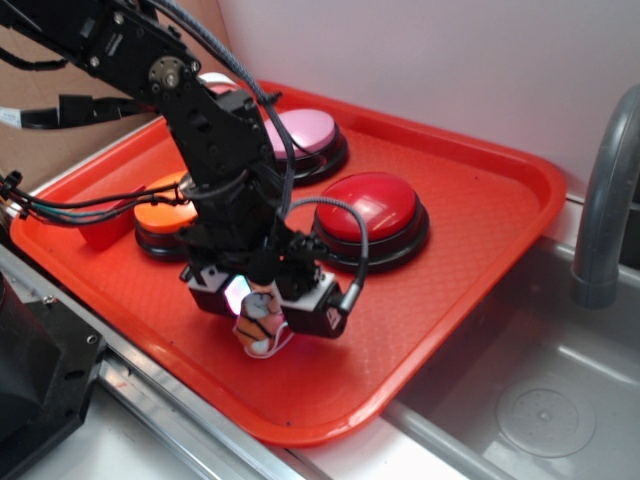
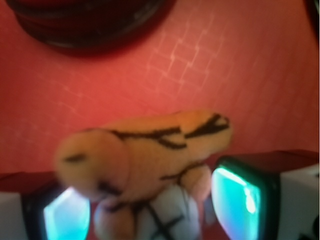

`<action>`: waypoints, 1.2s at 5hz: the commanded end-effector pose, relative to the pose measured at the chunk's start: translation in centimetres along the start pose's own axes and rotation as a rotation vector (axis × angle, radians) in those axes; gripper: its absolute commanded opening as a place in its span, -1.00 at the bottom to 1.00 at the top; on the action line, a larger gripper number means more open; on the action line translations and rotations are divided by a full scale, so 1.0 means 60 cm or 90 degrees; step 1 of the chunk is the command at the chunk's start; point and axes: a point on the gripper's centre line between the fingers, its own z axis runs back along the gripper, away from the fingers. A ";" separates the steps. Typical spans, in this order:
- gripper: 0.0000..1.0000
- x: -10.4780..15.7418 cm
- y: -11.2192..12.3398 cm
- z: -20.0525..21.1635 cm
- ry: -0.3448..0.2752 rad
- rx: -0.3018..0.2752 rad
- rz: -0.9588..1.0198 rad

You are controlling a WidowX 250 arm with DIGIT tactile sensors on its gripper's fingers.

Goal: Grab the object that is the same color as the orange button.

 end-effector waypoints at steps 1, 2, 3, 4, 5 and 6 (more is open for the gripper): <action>-1.00 0.012 0.000 0.017 -0.028 -0.013 0.001; -1.00 0.028 0.004 0.062 -0.067 0.039 -0.032; -1.00 0.049 0.008 0.145 -0.043 0.124 -0.066; -1.00 0.063 0.026 0.233 -0.076 0.127 -0.081; -1.00 0.077 0.047 0.316 -0.080 0.122 -0.065; -1.00 0.086 0.070 0.359 -0.113 0.086 -0.012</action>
